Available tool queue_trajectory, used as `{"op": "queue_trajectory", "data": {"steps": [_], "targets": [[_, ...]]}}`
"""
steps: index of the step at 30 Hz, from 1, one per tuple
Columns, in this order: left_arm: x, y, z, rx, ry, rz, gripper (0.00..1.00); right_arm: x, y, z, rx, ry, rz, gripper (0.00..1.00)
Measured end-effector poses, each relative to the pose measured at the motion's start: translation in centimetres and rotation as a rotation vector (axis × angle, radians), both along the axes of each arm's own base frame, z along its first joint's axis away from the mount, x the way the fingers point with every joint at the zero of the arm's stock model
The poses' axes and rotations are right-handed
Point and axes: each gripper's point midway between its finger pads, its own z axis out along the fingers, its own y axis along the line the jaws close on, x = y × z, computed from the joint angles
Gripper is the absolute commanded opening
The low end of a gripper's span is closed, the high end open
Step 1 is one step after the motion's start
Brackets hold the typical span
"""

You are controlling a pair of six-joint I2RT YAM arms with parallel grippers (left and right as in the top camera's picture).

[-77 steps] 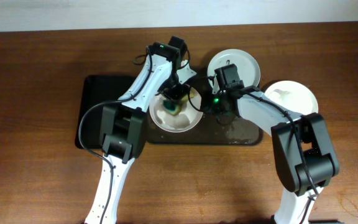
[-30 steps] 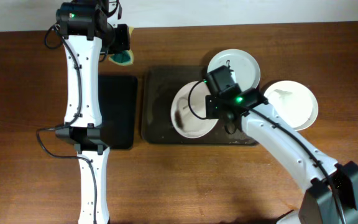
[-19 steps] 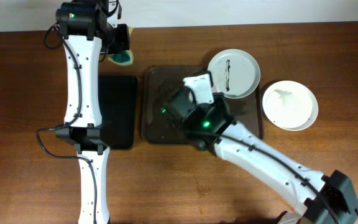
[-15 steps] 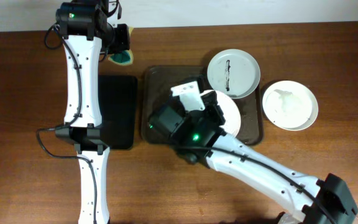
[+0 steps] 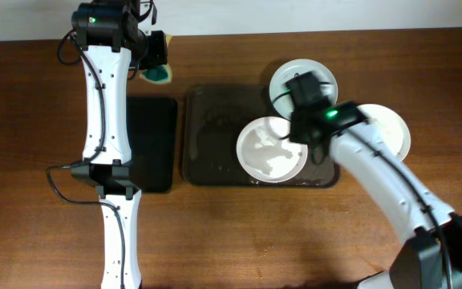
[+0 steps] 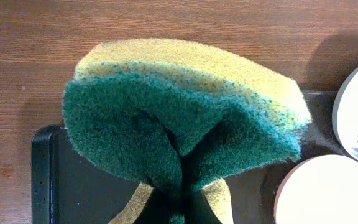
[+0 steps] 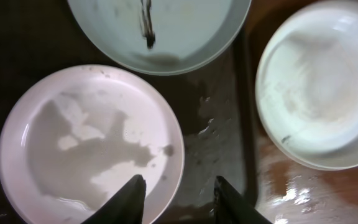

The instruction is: Clean dirty plates on tray and stack at the side

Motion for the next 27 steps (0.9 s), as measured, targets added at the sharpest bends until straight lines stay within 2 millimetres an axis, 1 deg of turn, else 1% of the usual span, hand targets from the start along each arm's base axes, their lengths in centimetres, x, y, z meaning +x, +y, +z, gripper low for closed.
{"op": "queue_trajectory", "data": {"steps": [1, 2, 3, 5, 7, 8, 12, 14, 16, 20, 24, 26, 27], "targets": [[0.0, 0.0, 0.0, 0.000, 0.001, 0.000, 0.00, 0.2, -0.9, -0.7, 0.056, 0.031, -0.035, 0.37], [0.0, 0.0, 0.0, 0.000, 0.000, 0.000, 0.00, 0.3, -1.3, -1.4, 0.091, 0.057, -0.053, 0.37], [0.0, 0.0, 0.0, 0.000, 0.001, 0.000, 0.00, 0.1, -1.6, -2.9, 0.135, 0.109, -0.069, 0.36], [0.0, 0.0, 0.0, 0.000, 0.001, 0.000, 0.00, -0.4, -1.2, -5.0, 0.168, 0.179, -0.071, 0.36], [0.0, 0.0, 0.0, 0.000, 0.000, 0.000, 0.00, -1.0, -0.5, -8.0, 0.192, 0.270, -0.069, 0.36], [0.0, 0.0, 0.0, 0.000, 0.000, 0.000, 0.00, -1.2, -0.4, -8.9, 0.194, 0.296, -0.071, 0.35], [0.0, 0.0, 0.0, 0.000, 0.001, 0.000, 0.00, -1.5, -0.1, -11.7, 0.199, 0.366, -0.073, 0.22], [0.0, 0.0, 0.0, 0.000, 0.000, 0.000, 0.00, -1.6, 0.0, -12.4, 0.203, 0.382, -0.075, 0.21], [0.0, 0.0, 0.0, 0.000, 0.000, 0.000, 0.00, -1.6, 0.0, -12.5, 0.205, 0.380, -0.075, 0.18], [0.0, 0.0, 0.0, 0.000, 0.001, 0.000, 0.00, -1.2, 0.2, -12.6, 0.212, 0.363, -0.070, 0.18], [0.0, 0.0, 0.0, 0.000, 0.000, 0.000, 0.00, -1.4, 0.2, -12.9, 0.215, 0.364, -0.070, 0.18], [0.0, 0.0, 0.0, 0.000, 0.000, 0.000, 0.00, -1.0, 0.4, -13.3, 0.227, 0.343, -0.064, 0.18], [0.0, 0.0, 0.0, 0.000, 0.001, 0.000, 0.00, -0.9, 0.5, -13.3, 0.232, 0.340, -0.062, 0.12]]}}
